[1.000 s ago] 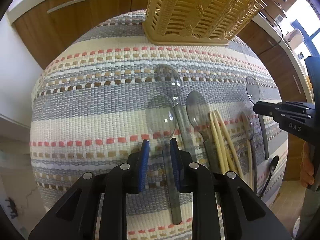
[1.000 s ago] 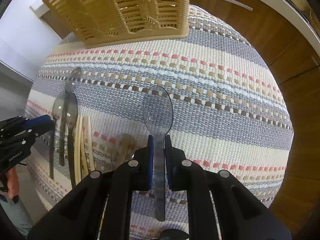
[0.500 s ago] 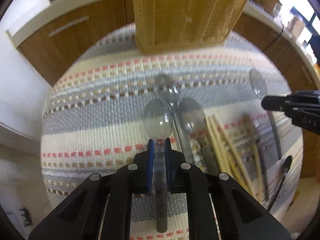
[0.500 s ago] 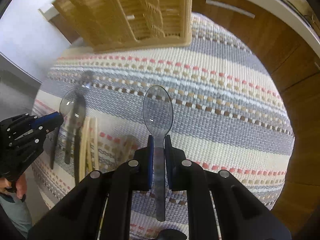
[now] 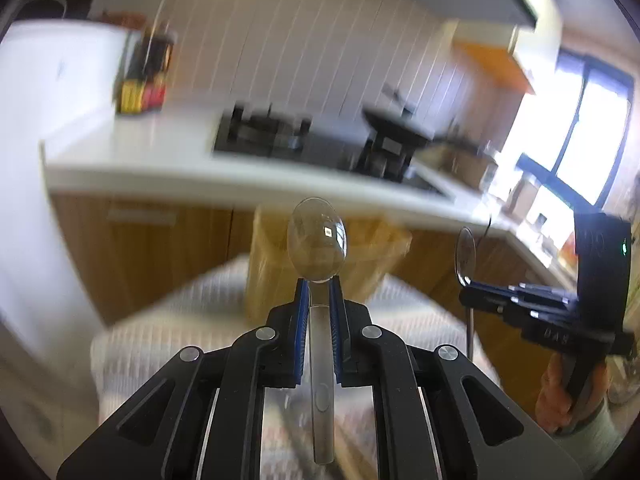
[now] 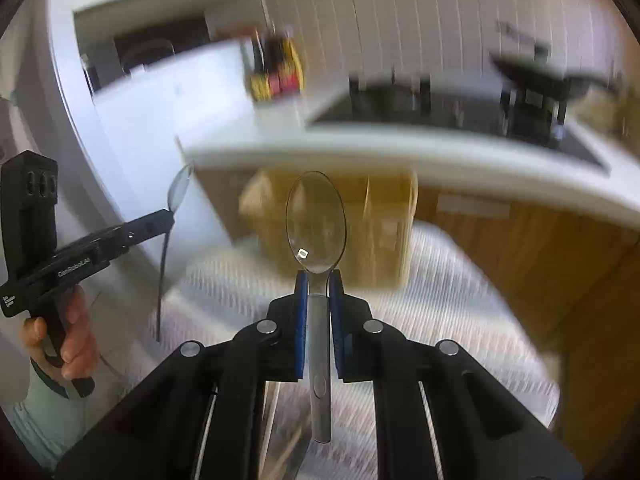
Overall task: Organize utensils
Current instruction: 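Lift the clear spoon with the right tool and drop it into the tan caddy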
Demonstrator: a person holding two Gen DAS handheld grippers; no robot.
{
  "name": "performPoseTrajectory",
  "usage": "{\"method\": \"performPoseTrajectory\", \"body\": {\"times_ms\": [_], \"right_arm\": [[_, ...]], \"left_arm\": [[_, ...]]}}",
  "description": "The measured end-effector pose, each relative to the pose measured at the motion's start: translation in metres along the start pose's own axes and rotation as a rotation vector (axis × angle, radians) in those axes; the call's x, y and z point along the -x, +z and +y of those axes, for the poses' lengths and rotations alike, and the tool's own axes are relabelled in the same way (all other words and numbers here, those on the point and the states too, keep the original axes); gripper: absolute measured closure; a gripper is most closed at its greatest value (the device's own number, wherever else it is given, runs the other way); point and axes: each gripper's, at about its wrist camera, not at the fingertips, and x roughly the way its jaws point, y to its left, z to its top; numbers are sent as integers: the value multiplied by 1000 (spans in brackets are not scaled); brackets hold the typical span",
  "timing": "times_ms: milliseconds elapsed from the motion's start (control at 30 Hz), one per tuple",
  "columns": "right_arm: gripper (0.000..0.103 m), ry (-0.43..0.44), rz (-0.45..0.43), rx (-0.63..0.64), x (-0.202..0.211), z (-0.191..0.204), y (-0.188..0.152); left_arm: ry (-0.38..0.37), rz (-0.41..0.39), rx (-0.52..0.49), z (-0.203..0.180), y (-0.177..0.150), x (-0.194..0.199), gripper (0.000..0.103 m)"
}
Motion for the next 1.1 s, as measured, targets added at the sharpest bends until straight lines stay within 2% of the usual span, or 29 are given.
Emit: {"method": "performPoseTrajectory", "body": {"times_ms": [133, 200, 300, 400, 500, 700, 867, 967, 1067, 1100], "right_arm": [[94, -45, -173, 11, 15, 3, 35], [94, -94, -267, 13, 8, 1, 55], [94, -133, -329, -8, -13, -7, 78], [94, -124, -352, -65, -40, -24, 95], [94, -154, -360, -80, -65, -37, 102], [94, -179, -321, -84, -108, -46, 87], [94, -173, -309, -77, -121, -48, 73], [93, -180, -315, -82, -116, -47, 65], [93, -155, -284, -83, -110, -47, 60], [89, -153, -276, -81, -108, -47, 58]], "left_arm": [[7, -124, 4, -7, 33, -16, 95], [7, -179, 6, -4, 43, -25, 95], [35, -243, -4, -4, 52, -42, 95], [54, -282, 0, 0, 60, -60, 95], [81, -300, 0, 6, 61, -78, 95], [149, -318, -35, 12, 51, -100, 94], [155, -304, -44, 17, 41, -109, 94], [148, -285, -47, 19, 34, -109, 93], [122, -258, -50, 19, 28, -105, 93], [117, -251, -52, 18, 27, -102, 90]]}}
